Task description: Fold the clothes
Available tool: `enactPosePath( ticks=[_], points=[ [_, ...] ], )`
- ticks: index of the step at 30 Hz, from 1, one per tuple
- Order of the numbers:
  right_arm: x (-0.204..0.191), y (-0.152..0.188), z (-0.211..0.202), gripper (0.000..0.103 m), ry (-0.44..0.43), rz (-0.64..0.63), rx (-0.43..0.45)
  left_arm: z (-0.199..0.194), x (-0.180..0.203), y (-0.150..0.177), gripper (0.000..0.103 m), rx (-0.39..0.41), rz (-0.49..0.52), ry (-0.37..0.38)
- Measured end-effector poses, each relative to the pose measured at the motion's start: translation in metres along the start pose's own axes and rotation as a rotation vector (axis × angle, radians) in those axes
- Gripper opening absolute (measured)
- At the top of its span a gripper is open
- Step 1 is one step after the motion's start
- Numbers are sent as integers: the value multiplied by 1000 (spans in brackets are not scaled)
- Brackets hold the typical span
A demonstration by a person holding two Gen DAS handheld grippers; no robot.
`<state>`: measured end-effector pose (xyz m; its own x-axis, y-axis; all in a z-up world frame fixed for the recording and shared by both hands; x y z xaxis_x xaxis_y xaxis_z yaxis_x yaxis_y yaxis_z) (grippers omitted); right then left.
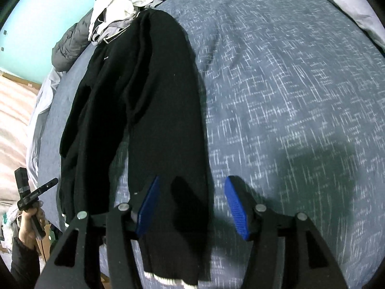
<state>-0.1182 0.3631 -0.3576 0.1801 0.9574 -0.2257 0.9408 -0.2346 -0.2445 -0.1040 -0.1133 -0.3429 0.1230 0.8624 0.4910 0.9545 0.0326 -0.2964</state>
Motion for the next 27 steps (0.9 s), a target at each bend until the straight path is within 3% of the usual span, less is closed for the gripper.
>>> enactPosePath(
  ticks=[4,5,7,11,13,15,20,24,27],
  points=[
    [-4,11,-1,51,-14,-23,-6,6,4,9,44,-22,6,10],
    [-5,15,-1,42,-18,-31,-7,8,5,11,44,-28,8,12],
    [-5,19,1,38,-13,-37,-12,13,6,15,36,-40,-2,19],
    [1,22,1,17,-29,-7,-10,15,10,17,29,-42,10,16],
    [2,23,-1,13,-35,-7,-6,14,11,16,14,-37,10,19],
    [1,24,-5,8,-36,-14,-1,12,13,15,6,-35,14,24],
    [1,27,-15,4,-36,-37,20,-2,17,9,4,-8,44,16],
    [5,18,-36,3,-32,-41,73,-35,13,-6,4,50,61,-9],
    [19,2,-59,3,-9,-35,127,-68,-11,-18,4,103,49,-51]
  ],
)
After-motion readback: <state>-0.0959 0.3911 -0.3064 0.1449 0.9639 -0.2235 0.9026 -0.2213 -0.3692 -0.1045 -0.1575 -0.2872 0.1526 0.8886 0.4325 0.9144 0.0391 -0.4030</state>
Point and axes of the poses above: each gripper's, at about its wrist camera, not at the fingertips, and z roughly the way its jaws point, x to its right, y to its underside, the point moved 7 cm from there along z, roughly the way its jaws point, and after that the axes turned 13 degrees about y, right-handed, at the moved point
